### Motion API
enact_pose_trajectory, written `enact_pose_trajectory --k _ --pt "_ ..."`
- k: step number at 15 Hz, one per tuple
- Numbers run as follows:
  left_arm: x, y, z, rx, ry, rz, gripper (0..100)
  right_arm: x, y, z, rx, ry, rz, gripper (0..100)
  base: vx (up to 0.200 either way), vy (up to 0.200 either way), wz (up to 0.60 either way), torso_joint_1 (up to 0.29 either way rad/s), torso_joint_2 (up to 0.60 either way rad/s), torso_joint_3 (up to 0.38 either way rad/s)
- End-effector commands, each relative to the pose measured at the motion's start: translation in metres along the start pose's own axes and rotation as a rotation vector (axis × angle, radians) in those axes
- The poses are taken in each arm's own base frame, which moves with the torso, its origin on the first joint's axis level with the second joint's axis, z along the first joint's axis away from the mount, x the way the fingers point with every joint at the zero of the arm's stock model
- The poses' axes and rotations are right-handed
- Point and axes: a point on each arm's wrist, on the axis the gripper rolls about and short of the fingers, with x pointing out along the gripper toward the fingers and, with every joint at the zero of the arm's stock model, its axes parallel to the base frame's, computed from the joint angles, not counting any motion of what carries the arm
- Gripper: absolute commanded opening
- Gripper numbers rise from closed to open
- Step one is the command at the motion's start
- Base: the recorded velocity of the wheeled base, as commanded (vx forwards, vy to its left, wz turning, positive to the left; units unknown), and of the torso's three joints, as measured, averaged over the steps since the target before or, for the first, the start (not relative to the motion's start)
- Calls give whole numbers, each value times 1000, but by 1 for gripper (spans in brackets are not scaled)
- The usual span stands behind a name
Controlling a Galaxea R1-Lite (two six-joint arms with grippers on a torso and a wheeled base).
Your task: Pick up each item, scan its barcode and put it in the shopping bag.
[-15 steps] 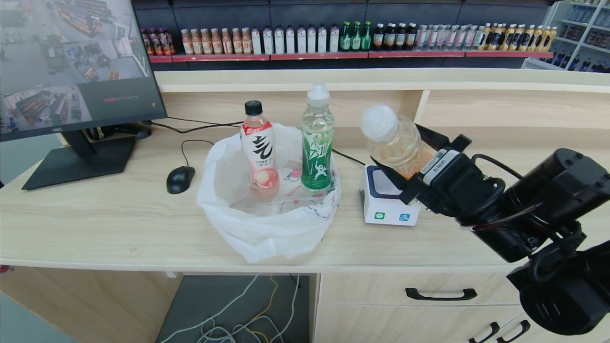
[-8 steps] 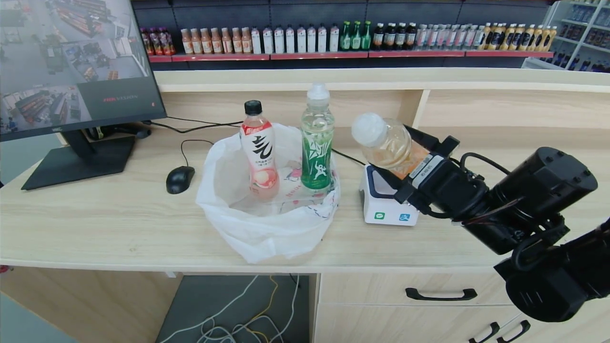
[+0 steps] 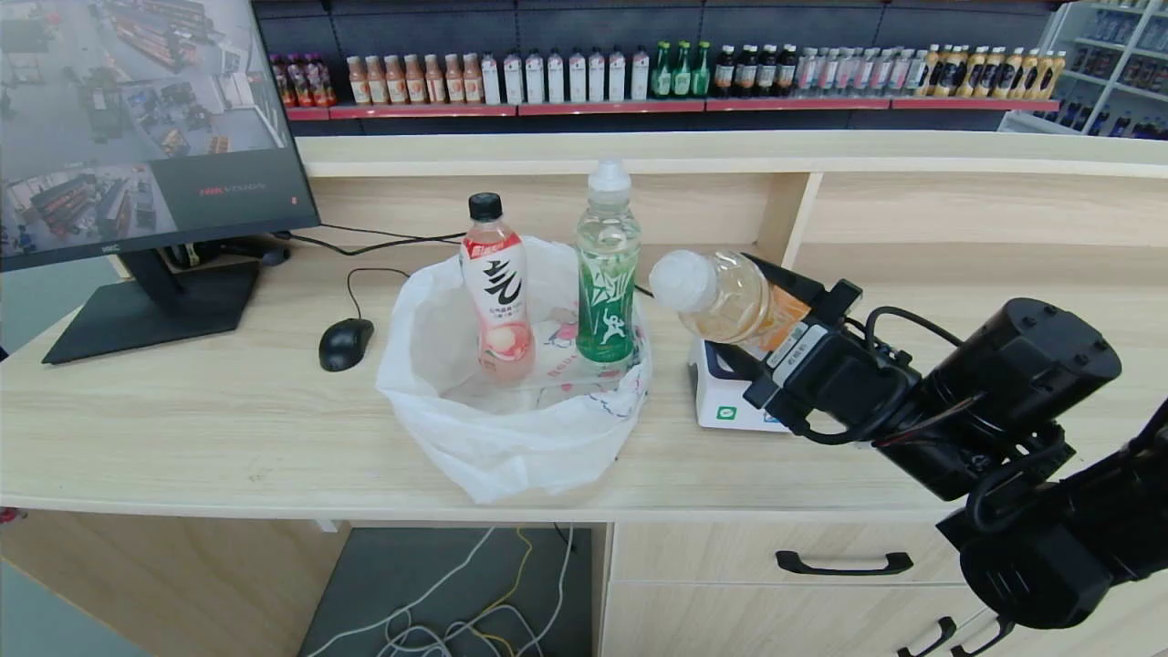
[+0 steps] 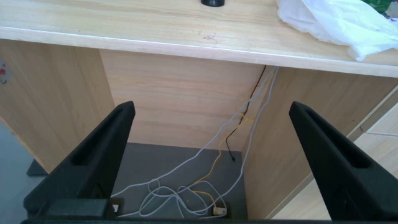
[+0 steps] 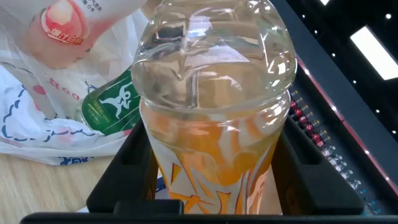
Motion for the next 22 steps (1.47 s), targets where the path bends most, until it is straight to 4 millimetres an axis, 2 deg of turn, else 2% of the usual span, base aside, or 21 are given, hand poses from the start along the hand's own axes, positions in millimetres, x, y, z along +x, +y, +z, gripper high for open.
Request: enact_pose_trajectory --k 1,17,22 --pt "0 0 0 0 0 1 100 2 1 -1 3 -1 2 0 0 0 0 0 0 0" --pt "0 0 0 0 0 1 100 7 -4 3 5 -18 -22 0 0 0 0 0 0 0" --pt "0 0 0 0 1 1 100 12 -8 9 30 -47 -41 0 0 0 0 0 0 0"
